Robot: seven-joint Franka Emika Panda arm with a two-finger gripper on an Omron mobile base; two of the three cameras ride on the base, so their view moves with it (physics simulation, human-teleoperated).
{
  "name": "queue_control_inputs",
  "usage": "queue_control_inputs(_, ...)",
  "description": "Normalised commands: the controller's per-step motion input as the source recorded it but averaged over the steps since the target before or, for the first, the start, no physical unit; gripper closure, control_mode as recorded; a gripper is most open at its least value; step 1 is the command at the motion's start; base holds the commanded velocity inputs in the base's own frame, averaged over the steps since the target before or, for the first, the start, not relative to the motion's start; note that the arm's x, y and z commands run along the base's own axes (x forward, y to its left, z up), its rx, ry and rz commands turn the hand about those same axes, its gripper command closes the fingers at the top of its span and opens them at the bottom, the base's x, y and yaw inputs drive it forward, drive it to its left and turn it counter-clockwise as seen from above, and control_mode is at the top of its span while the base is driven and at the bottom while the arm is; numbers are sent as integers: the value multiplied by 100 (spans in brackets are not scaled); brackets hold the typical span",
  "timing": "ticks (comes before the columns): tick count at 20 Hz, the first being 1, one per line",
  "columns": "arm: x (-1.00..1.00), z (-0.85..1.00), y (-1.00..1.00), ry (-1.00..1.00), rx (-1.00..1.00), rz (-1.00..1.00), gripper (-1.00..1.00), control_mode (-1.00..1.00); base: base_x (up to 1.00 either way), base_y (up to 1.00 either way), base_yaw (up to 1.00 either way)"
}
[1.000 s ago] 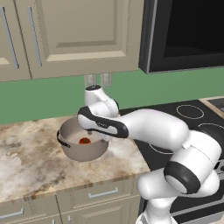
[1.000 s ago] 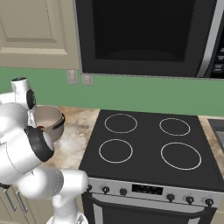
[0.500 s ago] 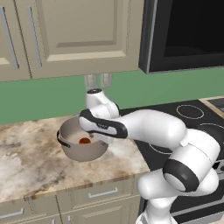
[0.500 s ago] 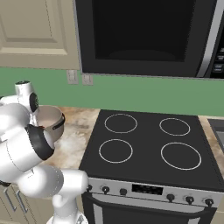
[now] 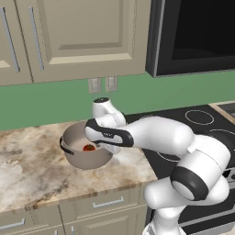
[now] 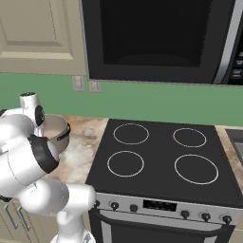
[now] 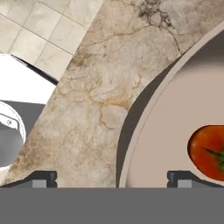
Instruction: Turn on the sink faucet. Then move the tomato from the counter to the sink. Turn off the sink. Move the vegetable from the sink to the pot next to the stove. Finally move the pot to the rear left burner.
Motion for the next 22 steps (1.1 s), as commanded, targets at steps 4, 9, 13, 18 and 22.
queue_control_inputs(4, 22, 0, -5, 0, 0, -2, -100, -100, 0, 0, 0)
queue_control_inputs(9, 19, -5, -2, 0, 0, -1, -100, -100, 0, 0, 0)
queue_control_inputs(13, 8, -17, 0, 0, 0, 0, -100, -100, 0, 0, 0)
queue_control_inputs(18, 5, -19, 0, 0, 0, 0, -100, -100, 0, 0, 0)
queue_control_inputs(22, 0, -22, 0, 0, 0, 0, 100, -100, 0, 0, 0)
